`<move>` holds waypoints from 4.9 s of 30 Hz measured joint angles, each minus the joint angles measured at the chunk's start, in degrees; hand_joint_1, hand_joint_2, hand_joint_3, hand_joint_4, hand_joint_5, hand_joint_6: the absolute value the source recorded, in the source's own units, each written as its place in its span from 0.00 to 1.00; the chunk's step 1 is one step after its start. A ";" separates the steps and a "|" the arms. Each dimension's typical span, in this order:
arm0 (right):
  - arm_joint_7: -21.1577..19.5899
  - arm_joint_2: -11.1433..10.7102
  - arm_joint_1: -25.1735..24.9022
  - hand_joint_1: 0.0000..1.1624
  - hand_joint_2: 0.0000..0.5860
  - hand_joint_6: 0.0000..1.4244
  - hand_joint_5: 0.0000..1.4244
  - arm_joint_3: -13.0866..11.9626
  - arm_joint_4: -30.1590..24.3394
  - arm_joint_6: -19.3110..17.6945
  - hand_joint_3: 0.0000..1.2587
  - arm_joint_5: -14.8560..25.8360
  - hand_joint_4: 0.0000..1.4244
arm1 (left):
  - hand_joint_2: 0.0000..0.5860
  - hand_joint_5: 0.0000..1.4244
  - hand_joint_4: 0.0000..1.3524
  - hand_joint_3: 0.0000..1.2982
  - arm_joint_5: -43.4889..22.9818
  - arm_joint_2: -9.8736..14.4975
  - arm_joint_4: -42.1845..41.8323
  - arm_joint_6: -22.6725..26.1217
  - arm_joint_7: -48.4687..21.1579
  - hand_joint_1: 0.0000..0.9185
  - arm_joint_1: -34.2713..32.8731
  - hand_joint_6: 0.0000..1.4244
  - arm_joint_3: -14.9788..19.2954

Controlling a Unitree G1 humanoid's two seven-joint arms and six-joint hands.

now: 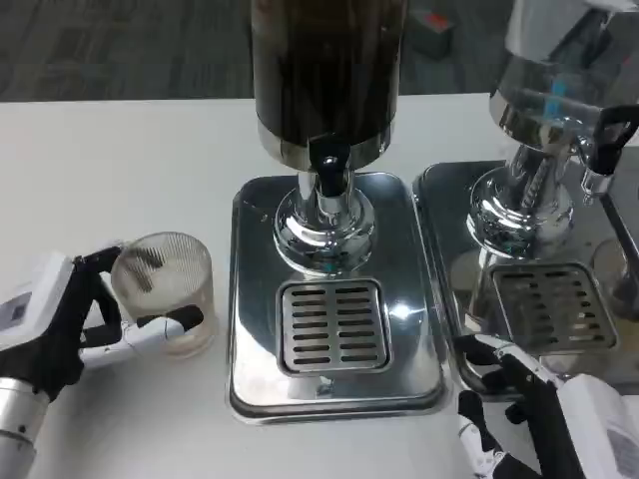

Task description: Grasp the cup under the faucet to collect the drink, then remove the cup.

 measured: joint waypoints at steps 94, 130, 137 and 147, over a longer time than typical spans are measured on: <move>2.13 5.13 1.29 0.53 0.96 0.30 0.23 -0.79 -13.40 0.24 0.24 -4.88 0.22 | 0.01 0.76 0.66 0.55 2.47 -12.66 0.65 -6.24 3.05 0.50 -6.06 1.00 -6.39; 3.47 7.03 2.98 0.50 0.93 0.33 0.25 -1.20 -14.08 0.25 0.28 -2.30 0.23 | 0.00 0.59 0.45 0.42 4.66 -12.27 3.17 -4.51 4.99 0.09 -8.94 0.83 -9.44; 3.47 7.23 2.23 0.50 0.94 0.34 0.26 -1.35 -13.53 0.25 0.28 -2.09 0.24 | 0.00 0.54 0.39 0.38 3.42 -11.09 3.09 -6.62 2.61 0.01 -8.92 0.76 -9.23; 3.46 7.34 2.15 0.51 0.94 0.34 0.26 -1.50 -13.16 0.25 0.29 -1.23 0.24 | 0.00 0.52 0.38 0.36 1.92 -10.80 3.13 -8.97 -1.45 0.00 -8.92 0.72 -9.17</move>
